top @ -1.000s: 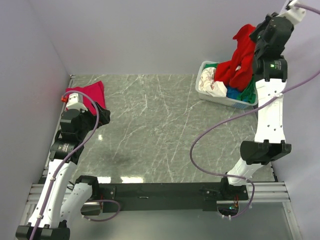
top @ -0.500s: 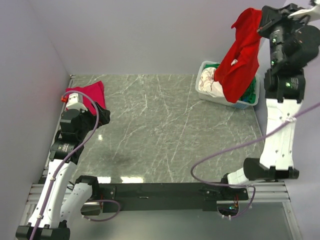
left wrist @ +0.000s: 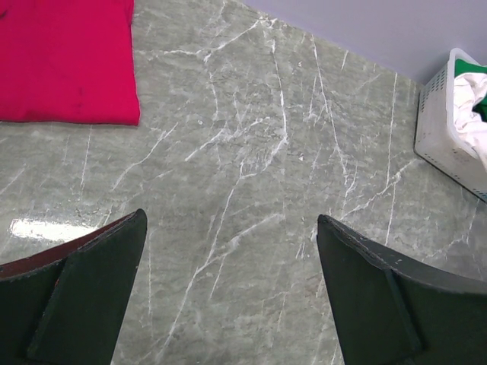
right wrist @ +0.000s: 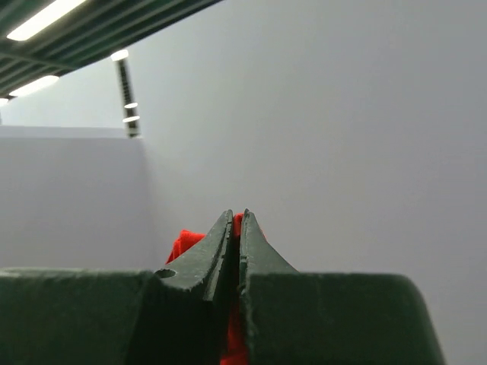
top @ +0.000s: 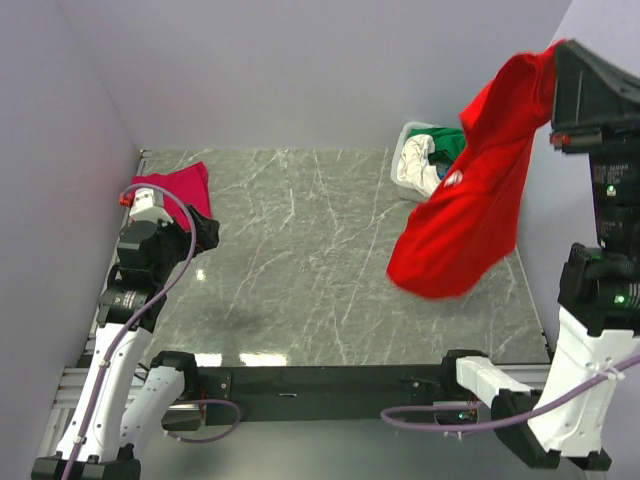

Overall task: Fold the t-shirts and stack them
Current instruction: Move the tshirt to the center of the board

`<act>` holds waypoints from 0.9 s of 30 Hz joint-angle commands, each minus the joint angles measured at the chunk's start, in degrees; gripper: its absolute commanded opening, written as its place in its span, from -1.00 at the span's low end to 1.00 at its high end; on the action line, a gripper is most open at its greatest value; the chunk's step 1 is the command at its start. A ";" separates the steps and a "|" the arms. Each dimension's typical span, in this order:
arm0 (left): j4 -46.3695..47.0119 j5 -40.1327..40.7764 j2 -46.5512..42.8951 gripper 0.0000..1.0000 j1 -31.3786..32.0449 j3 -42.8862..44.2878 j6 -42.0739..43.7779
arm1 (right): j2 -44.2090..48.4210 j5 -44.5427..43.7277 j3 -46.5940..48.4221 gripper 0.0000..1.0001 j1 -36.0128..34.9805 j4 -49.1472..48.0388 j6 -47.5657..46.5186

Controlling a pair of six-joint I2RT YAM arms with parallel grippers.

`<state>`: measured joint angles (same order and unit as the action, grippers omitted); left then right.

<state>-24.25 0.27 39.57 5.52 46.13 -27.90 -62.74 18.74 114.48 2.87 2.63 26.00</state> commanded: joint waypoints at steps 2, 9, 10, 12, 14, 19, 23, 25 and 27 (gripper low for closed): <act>3.42 -0.45 -1.25 0.99 -0.33 -0.51 0.30 | 1.13 10.43 -8.62 -1.00 -1.37 -7.03 7.66; 4.48 2.19 -1.08 0.94 -0.33 -0.43 -0.22 | 1.76 -2.64 -21.47 -1.00 -24.03 -1.86 -3.83; 4.47 2.27 -1.08 0.92 -0.25 -0.34 -1.18 | 1.31 -4.05 -22.97 -1.00 -26.40 -1.84 -4.37; 5.26 1.92 -0.81 0.88 0.19 -0.34 -2.15 | -0.62 -9.14 -27.89 -1.00 -32.91 -1.49 -5.34; 5.62 3.15 -0.29 0.86 1.68 -0.25 -3.82 | -1.85 -14.41 -32.62 -1.00 -36.70 -0.79 -7.18; 6.84 17.20 5.40 0.87 16.78 1.42 -6.99 | -11.06 -30.07 -39.06 -0.62 -41.90 3.86 -5.00; 11.06 15.73 10.42 0.88 22.07 0.98 -9.89 | -22.67 -40.34 -36.08 0.32 -41.72 14.22 -4.20; 13.95 16.76 11.23 0.88 26.02 -1.73 -11.38 | -24.10 -42.11 -38.17 0.46 -41.72 15.91 -3.24; 14.58 18.35 12.28 0.88 30.66 -4.63 -12.44 | -21.04 -40.46 -45.45 0.51 -41.72 12.60 -2.10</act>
<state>-14.33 15.31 51.68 31.33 43.99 -37.10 -88.92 -15.73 73.38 -38.89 14.41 22.04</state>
